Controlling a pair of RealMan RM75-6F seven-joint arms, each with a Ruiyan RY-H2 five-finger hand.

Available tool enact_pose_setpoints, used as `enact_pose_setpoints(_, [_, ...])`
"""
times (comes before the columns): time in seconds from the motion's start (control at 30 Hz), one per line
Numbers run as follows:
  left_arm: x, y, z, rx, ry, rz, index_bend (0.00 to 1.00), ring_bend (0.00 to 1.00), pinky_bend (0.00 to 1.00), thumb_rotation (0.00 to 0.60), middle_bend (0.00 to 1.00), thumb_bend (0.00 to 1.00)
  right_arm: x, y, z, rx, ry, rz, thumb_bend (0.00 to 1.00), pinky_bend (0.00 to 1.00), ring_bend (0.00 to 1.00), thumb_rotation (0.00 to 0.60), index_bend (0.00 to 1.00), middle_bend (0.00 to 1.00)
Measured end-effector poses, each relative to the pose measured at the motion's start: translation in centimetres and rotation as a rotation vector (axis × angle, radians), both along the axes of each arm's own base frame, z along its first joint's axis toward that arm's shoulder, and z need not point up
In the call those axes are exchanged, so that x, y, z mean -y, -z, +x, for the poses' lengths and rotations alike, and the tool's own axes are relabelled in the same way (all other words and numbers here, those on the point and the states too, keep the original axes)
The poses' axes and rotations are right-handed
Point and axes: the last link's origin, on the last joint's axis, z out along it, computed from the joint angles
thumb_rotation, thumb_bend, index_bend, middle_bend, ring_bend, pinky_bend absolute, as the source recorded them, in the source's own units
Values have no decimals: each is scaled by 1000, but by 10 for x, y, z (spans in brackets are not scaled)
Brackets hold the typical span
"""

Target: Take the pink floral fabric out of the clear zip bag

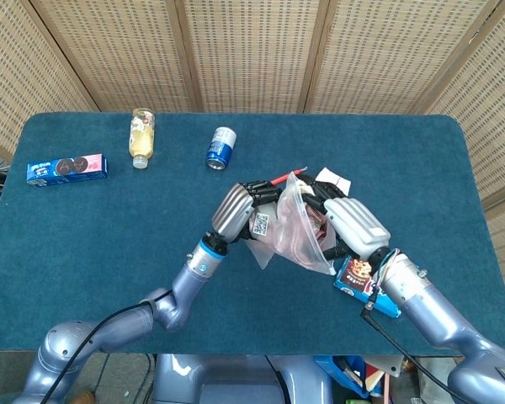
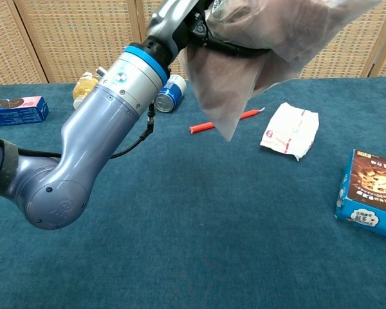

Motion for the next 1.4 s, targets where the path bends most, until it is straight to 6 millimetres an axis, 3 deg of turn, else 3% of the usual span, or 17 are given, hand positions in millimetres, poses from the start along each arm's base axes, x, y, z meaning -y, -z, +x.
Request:
enact_pose_setpoints(0.17, [0,0,0,1,-1,0,619,476,556,600,571,189,0,3,2,-7,-11,-7,0,0,0,600,264,0])
enact_pose_setpoints(0.43, [1,0,-1,6,-3,-3,619,476,556,600,571,188,1,7,4,-6,-15,-22,21,0,0,600,479,0])
enact_pose_setpoints(0.83, [2,-1,-1,14,-8,-4,619,476,556,600,571,188,1,9,4,-12,-18,-42,351,0,0,600,692,0])
enact_pose_setpoints(1.03, [2,-2,-3,15,-9,-4,618,476,556,600,571,188,1,10,4,-24,-22,-53,542,0,0,600,738,0])
enact_pose_setpoints(1.2, [2,-2,-5,13,-9,-5,618,476,556,600,570,188,0,10,3,-32,-26,-59,627,0,0,600,767,0])
enact_pose_setpoints(1.4, [1,-3,-8,2,-12,-3,618,465,556,600,566,188,-1,10,4,-21,-32,-70,653,0,0,600,783,0])
